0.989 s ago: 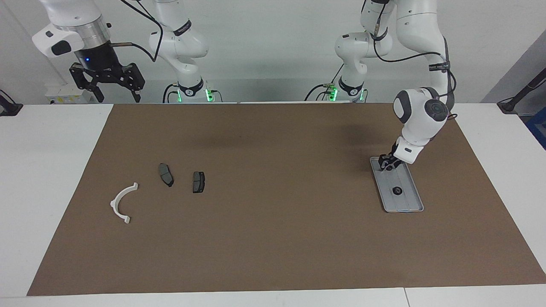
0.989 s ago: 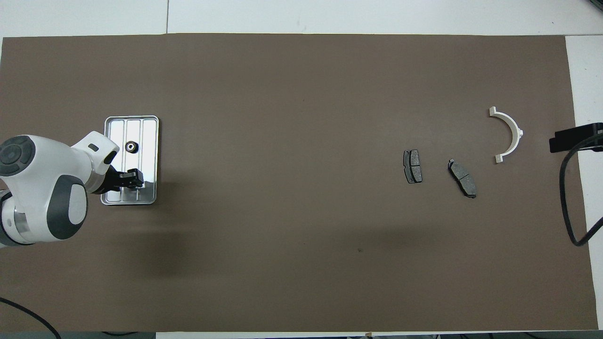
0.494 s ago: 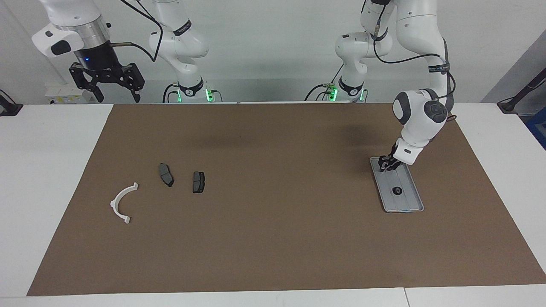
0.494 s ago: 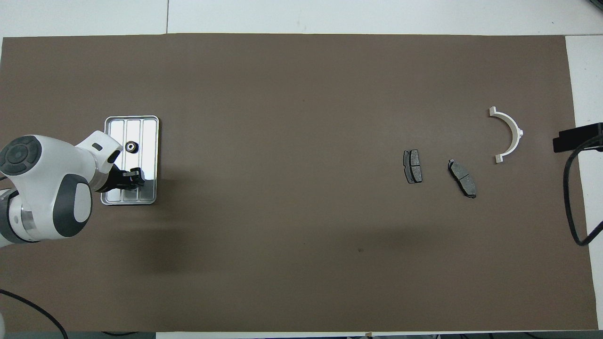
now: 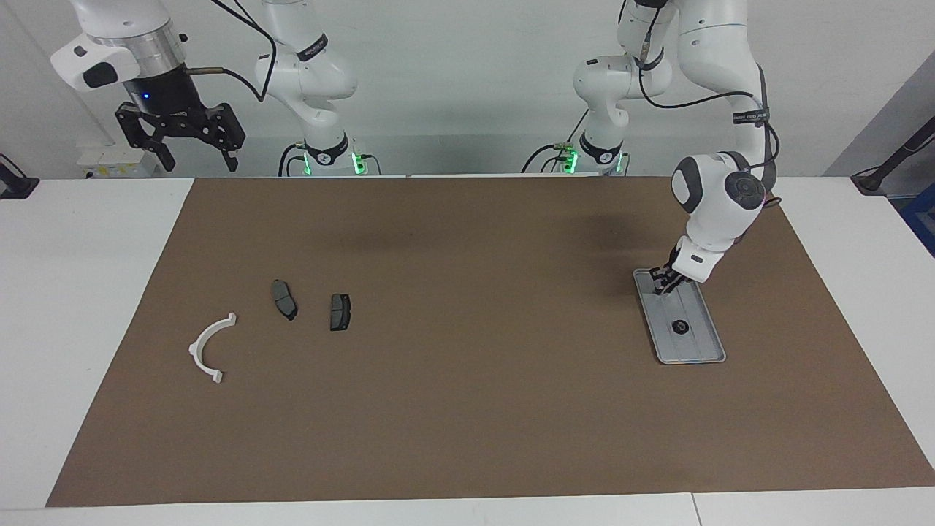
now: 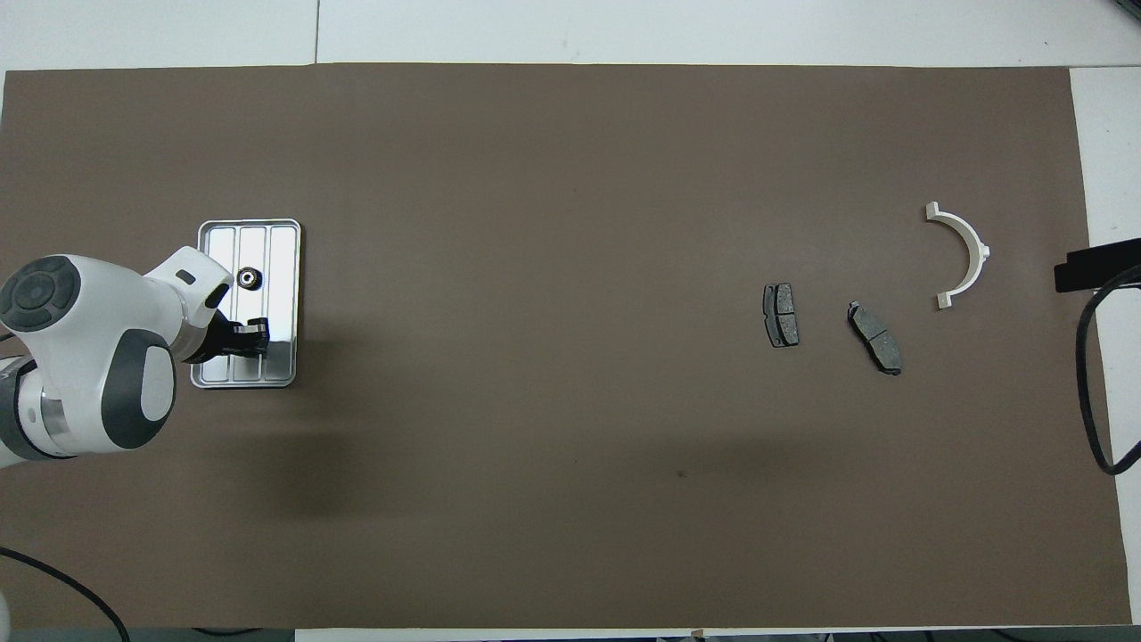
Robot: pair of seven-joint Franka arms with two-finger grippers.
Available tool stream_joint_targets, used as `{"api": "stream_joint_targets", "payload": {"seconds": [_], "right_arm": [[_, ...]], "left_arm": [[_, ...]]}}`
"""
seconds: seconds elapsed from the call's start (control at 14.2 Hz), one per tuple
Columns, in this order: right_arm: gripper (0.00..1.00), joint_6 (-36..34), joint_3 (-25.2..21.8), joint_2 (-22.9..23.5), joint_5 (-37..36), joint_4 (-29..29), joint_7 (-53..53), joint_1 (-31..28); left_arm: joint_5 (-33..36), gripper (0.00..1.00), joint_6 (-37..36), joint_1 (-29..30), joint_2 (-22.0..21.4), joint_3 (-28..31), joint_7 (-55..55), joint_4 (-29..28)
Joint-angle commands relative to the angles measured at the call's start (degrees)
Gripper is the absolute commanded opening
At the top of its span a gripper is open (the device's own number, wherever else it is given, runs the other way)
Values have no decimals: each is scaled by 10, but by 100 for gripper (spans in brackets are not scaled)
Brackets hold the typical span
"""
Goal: Place bearing gear from tray to pile
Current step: 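Lift the gear with the left gripper and carry it to table center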
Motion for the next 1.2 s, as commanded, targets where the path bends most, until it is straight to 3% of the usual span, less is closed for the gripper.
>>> {"api": "stream_joint_targets", "payload": {"seconds": [0.0, 0.21, 0.49, 0.64, 0.78, 0.85, 1.13], "right_arm": [[100, -1, 2, -11, 6, -11, -20, -4], [100, -1, 2, -12, 7, -13, -20, -4], [100, 0, 2, -12, 7, -15, -20, -4], [100, -1, 2, -13, 6, -14, -19, -3], [100, -1, 2, -13, 6, -15, -21, -5], [100, -3, 2, -13, 6, -15, -21, -4], [100, -9, 3, -16, 6, -19, -21, -1]], "left_arm": [[6, 0, -45, -18, 15, 3, -74, 55], [2, 0, -131, -81, 35, 3, -196, 150], [-3, 0, -139, -191, 65, 3, -407, 225], [-26, 0, -142, -249, 108, 3, -480, 283], [-26, 0, -153, -296, 178, 5, -550, 367], [-26, 0, -148, -319, 201, 6, -572, 383], [-17, 0, -117, -340, 201, 7, -583, 343]]}}
